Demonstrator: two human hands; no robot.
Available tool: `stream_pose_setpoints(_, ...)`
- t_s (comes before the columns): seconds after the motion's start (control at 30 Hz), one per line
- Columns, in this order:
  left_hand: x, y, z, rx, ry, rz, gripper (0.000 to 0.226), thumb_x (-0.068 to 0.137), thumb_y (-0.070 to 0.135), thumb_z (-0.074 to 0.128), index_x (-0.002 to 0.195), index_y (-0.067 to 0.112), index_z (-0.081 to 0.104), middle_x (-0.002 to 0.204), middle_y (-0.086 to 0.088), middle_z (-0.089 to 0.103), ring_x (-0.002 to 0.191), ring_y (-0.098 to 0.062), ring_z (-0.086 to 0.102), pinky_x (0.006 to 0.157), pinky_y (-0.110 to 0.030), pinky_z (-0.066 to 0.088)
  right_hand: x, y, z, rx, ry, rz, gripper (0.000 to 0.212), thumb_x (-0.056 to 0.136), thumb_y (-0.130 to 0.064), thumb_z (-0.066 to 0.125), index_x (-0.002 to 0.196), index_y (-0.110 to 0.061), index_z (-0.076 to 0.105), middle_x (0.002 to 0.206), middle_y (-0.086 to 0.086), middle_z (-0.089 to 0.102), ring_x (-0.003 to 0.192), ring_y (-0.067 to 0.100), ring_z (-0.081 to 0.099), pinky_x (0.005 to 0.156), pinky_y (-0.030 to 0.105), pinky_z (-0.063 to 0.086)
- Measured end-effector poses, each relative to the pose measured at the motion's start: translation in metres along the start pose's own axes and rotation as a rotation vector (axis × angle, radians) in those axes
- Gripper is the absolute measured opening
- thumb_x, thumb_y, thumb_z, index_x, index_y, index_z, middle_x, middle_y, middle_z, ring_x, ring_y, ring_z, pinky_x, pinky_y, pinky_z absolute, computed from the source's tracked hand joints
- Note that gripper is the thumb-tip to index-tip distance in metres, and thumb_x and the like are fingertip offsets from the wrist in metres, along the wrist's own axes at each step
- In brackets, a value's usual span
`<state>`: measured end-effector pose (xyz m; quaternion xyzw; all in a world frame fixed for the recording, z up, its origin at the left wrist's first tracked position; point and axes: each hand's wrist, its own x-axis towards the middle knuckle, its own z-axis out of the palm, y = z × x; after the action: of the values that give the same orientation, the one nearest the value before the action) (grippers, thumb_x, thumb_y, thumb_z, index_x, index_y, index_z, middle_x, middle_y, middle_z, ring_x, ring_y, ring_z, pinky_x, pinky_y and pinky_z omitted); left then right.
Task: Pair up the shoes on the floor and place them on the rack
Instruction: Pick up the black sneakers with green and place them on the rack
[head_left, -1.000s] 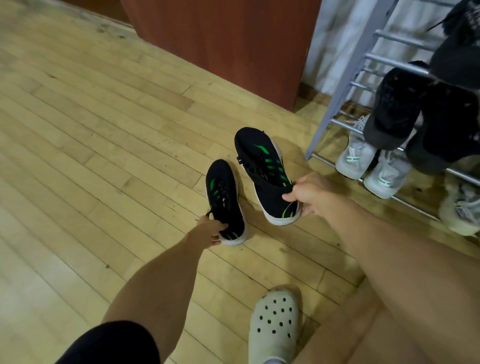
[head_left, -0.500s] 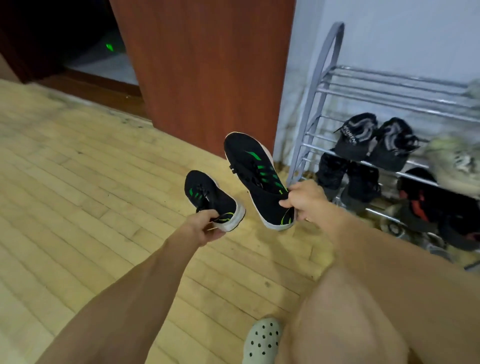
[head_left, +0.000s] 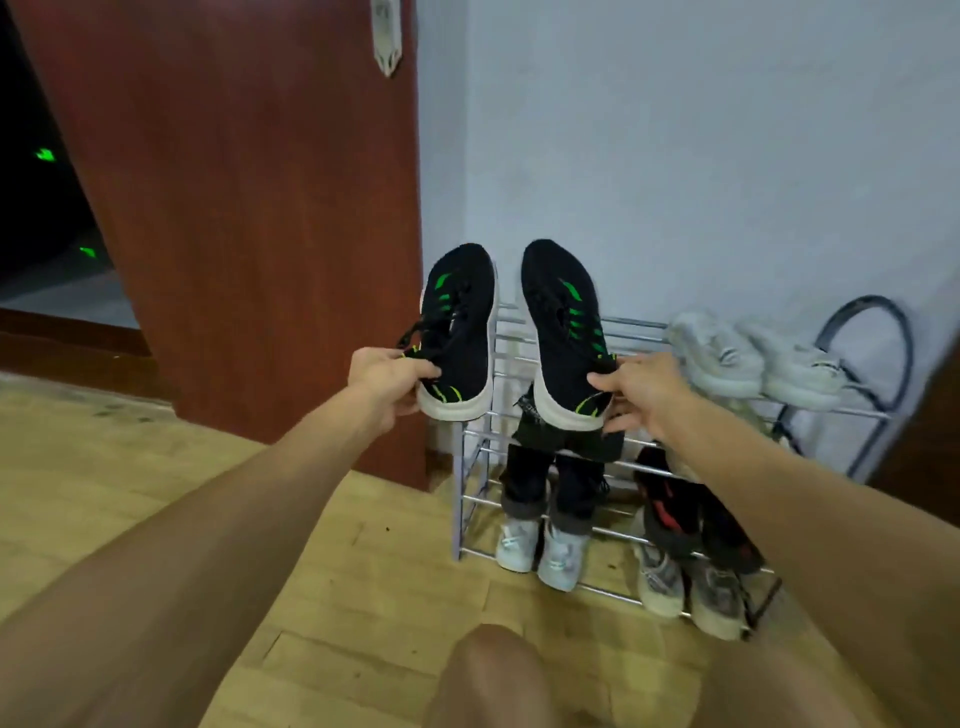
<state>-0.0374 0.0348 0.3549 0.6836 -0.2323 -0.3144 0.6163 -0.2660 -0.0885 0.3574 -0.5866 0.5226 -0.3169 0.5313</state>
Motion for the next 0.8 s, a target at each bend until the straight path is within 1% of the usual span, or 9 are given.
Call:
stream_pose_setpoints(0.13, 0.037, 0.028, 0.066, 0.01, -0.088, 0.003, 0.019, 0.071, -0.006, 0.074, 0.077, 0.005, 0.06, 0.07, -0.01, 0.061, 0.054, -0.021, 0.058, 0.057, -0.034, 0.057, 0.042, -0.014, -0.034, 0.049, 0.075, 0.068, 0.023, 0.084, -0.007, 0.07, 0.104, -0.001, 0.059, 0.08, 0.012, 0.06, 0.066, 0.032, 0.061, 0.042, 0.039, 0.056)
stream_pose_setpoints(0.2, 0.057, 0.035, 0.095, -0.005, -0.129, -0.009, 0.02, 0.073, -0.009, 0.072, 0.077, 0.005, 0.059, 0.068, -0.01, 0.058, 0.056, -0.021, 0.058, 0.066, -0.04, 0.058, 0.066, -0.016, -0.046, 0.084, 0.117, 0.08, 0.025, 0.084, -0.005, 0.07, 0.106, 0.0, 0.059, 0.086, 0.016, 0.063, 0.068, 0.033, 0.063, 0.035, 0.038, 0.055)
stream_pose_setpoints(0.3, 0.088, 0.036, 0.13, 0.008, -0.164, -0.015, 0.022, 0.074, -0.012, 0.07, 0.08, 0.005, 0.057, 0.069, -0.012, 0.056, 0.055, -0.021, 0.055, 0.067, -0.044, 0.056, 0.099, -0.012, -0.054, 0.102, 0.151, 0.1, 0.028, 0.084, -0.005, 0.07, 0.109, 0.001, 0.06, 0.096, 0.019, 0.066, 0.062, 0.031, 0.063, 0.034, 0.037, 0.054)
stream_pose_setpoints(0.4, 0.11, 0.03, 0.154, 0.034, -0.188, -0.038, 0.025, 0.078, -0.009, 0.068, 0.074, 0.007, 0.051, 0.083, -0.016, 0.06, 0.064, -0.025, 0.061, 0.069, -0.051, 0.057, 0.122, -0.005, -0.053, 0.092, 0.148, 0.112, 0.022, 0.086, -0.006, 0.069, 0.105, 0.0, 0.059, 0.102, 0.021, 0.066, 0.066, 0.032, 0.064, 0.04, 0.04, 0.056)
stream_pose_setpoints(0.47, 0.115, 0.025, 0.165, 0.083, -0.22, -0.045, 0.023, 0.082, -0.005, 0.067, 0.076, 0.008, 0.049, 0.086, -0.015, 0.061, 0.064, -0.022, 0.06, 0.064, -0.047, 0.057, 0.132, -0.002, -0.052, 0.073, 0.15, 0.105, 0.025, 0.086, -0.008, 0.069, 0.107, 0.001, 0.059, 0.102, 0.021, 0.066, 0.076, 0.036, 0.068, 0.05, 0.043, 0.06)
stream_pose_setpoints(0.53, 0.117, 0.023, 0.171, 0.159, -0.247, -0.007, 0.014, 0.085, -0.002, 0.066, 0.089, 0.004, 0.054, 0.083, -0.012, 0.061, 0.061, -0.019, 0.059, 0.059, -0.042, 0.059, 0.138, 0.0, -0.049, 0.035, 0.172, 0.095, 0.024, 0.086, -0.012, 0.069, 0.105, 0.0, 0.06, 0.102, 0.021, 0.067, 0.088, 0.039, 0.07, 0.063, 0.046, 0.061)
stream_pose_setpoints(0.6, 0.115, 0.023, 0.171, 0.21, -0.281, 0.019, 0.019, 0.087, 0.001, 0.064, 0.105, 0.002, 0.057, 0.09, -0.014, 0.063, 0.064, -0.021, 0.061, 0.061, -0.04, 0.058, 0.139, 0.004, -0.047, -0.013, 0.197, 0.07, 0.019, 0.087, -0.016, 0.068, 0.098, -0.002, 0.063, 0.098, 0.019, 0.067, 0.088, 0.037, 0.07, 0.067, 0.046, 0.061)
stream_pose_setpoints(0.7, 0.104, 0.022, 0.165, 0.298, -0.309, 0.062, 0.029, 0.092, 0.007, 0.058, 0.119, -0.003, 0.058, 0.108, -0.018, 0.064, 0.086, -0.025, 0.062, 0.068, -0.035, 0.054, 0.127, 0.009, -0.042, -0.115, 0.21, 0.027, 0.027, 0.09, -0.027, 0.062, 0.106, -0.006, 0.065, 0.103, 0.014, 0.067, 0.09, 0.034, 0.069, 0.069, 0.044, 0.061)
stream_pose_setpoints(0.8, 0.08, 0.021, 0.16, 0.395, -0.303, 0.16, 0.03, 0.092, 0.012, 0.056, 0.119, 0.001, 0.06, 0.096, -0.009, 0.066, 0.084, -0.019, 0.057, 0.065, -0.025, 0.047, 0.1, 0.009, -0.04, -0.194, 0.19, -0.025, 0.039, 0.092, -0.034, 0.054, 0.113, -0.003, 0.066, 0.112, 0.013, 0.066, 0.097, 0.03, 0.066, 0.078, 0.045, 0.06)
